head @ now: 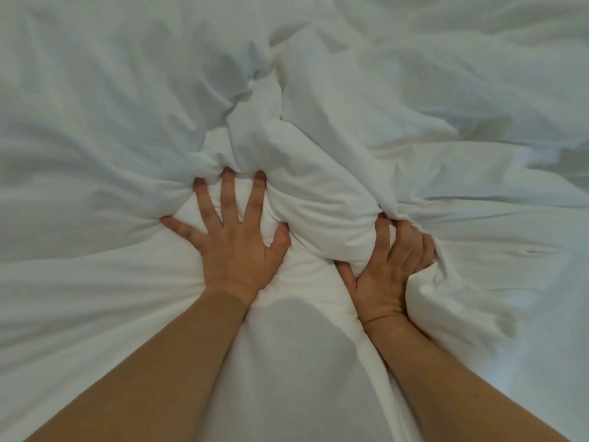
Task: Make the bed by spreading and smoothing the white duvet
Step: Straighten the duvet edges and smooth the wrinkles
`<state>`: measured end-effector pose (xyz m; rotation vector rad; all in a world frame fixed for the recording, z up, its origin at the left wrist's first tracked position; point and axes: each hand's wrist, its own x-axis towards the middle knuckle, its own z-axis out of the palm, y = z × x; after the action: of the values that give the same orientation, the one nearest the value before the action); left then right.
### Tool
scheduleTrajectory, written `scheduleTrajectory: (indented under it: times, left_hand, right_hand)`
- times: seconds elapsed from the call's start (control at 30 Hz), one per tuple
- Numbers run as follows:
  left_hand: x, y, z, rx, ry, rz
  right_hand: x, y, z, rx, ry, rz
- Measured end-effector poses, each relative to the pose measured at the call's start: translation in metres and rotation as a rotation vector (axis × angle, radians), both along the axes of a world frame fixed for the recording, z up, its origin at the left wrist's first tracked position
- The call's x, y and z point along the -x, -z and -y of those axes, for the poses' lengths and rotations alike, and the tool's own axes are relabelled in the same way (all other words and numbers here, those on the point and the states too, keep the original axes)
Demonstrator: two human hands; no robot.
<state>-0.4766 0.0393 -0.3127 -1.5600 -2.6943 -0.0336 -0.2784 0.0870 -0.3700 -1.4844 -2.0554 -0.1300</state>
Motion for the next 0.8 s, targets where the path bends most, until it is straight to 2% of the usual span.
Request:
scheduleTrajectory:
  times: [0.27, 0.57, 0.8]
  left_hand:
    - [0.002, 0.002, -0.002, -0.016, -0.005, 0.036]
    - [-0.004, -0.001, 0.0, -0.073, -0.037, -0.033]
    - [-0.014, -0.013, 0.005, 0.005, -0.087, -0.039]
  right_hand:
    - [0.001, -0.003, 0.0, 0.028, 0.006, -0.012]
    - [-0.006, -0.002, 0.004, 0.072, -0.054, 0.003]
    - [-0.005, 0.005, 0.002, 0.103, -0.054, -0.028]
